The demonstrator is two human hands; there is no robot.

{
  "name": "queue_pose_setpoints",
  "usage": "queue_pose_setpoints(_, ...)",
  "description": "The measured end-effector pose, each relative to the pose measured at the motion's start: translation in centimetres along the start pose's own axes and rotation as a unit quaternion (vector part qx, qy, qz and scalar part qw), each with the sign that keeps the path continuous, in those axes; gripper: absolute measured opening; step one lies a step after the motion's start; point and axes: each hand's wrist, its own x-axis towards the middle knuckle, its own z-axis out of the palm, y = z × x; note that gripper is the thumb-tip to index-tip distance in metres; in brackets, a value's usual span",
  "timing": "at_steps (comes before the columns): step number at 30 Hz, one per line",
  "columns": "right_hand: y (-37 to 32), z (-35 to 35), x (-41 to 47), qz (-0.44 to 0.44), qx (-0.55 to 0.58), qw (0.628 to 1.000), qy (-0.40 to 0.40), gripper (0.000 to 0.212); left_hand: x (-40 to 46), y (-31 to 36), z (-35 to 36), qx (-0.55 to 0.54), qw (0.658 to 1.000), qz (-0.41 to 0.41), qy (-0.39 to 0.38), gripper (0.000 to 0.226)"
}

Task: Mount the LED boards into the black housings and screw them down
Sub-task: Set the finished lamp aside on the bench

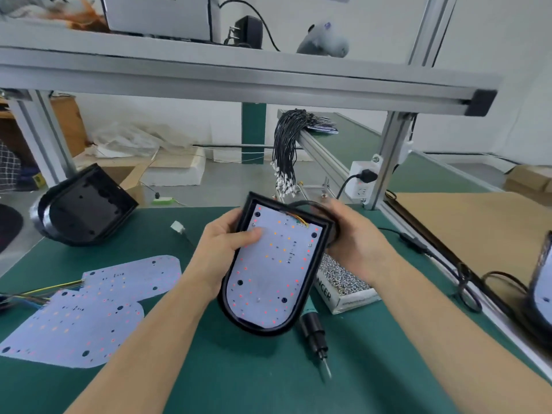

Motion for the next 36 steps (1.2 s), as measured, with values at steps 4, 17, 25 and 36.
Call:
queue_pose_setpoints(4, 0.6, -0.3, -2.6, -0.14, -0.01, 0.99, -0.014, 0.052, 1.5, 1.9, 3.4, -0.004, 0.999, 0.041, 0.022, 0.022)
queue_pose_setpoints(17, -5.4, -4.8, -8.6, -0.289, 0.045, 0.931, 0.218, 0.049, 3.6, 5.4, 18.8, -0.04, 0.998, 0.025, -0.047, 0.023)
queue_pose_setpoints(25, -12.3, -13.8, -15.3, -0.31, 0.027, 0.857, 0.411, 0.029, 3.1, 0.3, 26.9, 0.115, 0.955, -0.016, -0.271, 0.07)
queue_pose_setpoints(36, -12.7, -25.9, -22.3, -0.149, -0.127, 0.798, 0.57, 0.052, -0.2, -7.2, 38.8, 0.083, 0.943, -0.051, -0.317, 0.054)
